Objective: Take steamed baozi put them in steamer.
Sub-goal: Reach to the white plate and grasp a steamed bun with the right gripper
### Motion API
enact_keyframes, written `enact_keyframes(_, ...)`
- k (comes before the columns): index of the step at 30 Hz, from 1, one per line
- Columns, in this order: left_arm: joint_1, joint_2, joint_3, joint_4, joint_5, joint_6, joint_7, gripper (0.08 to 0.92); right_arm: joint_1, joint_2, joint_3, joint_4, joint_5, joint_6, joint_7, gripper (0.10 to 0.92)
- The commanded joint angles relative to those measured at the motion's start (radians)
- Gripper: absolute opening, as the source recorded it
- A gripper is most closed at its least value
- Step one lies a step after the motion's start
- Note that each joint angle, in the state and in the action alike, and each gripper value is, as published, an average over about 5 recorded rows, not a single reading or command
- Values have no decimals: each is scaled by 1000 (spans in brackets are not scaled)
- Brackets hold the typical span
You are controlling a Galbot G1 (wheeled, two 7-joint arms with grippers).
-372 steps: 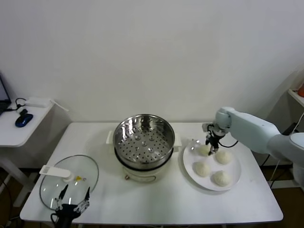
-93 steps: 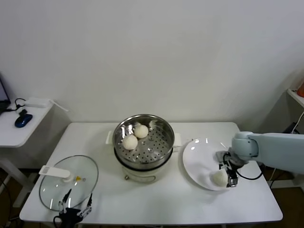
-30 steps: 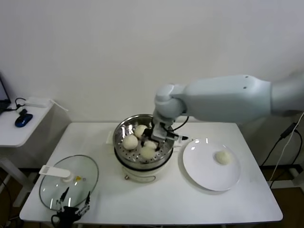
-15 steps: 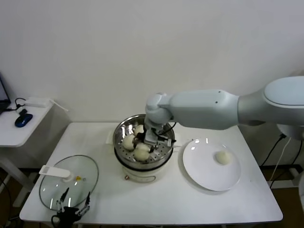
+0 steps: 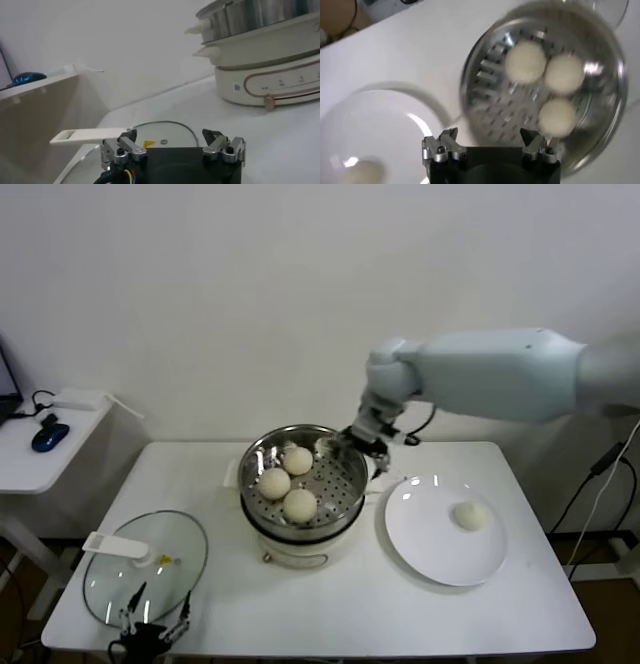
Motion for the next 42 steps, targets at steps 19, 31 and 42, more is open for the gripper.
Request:
enact_keyframes(19, -12, -19, 7, 34, 41, -1, 8, 823, -302, -496, 30, -31, -122, -484, 111, 823)
enact_keyframes(31, -8, -12, 7, 27, 46, 11, 11, 823, -551, -492, 278, -118, -231, -501, 202, 823)
enact_keyframes(42, 1, -8, 5, 26, 47, 13, 11, 823, -623, -429, 346, -206, -240, -496, 205, 823)
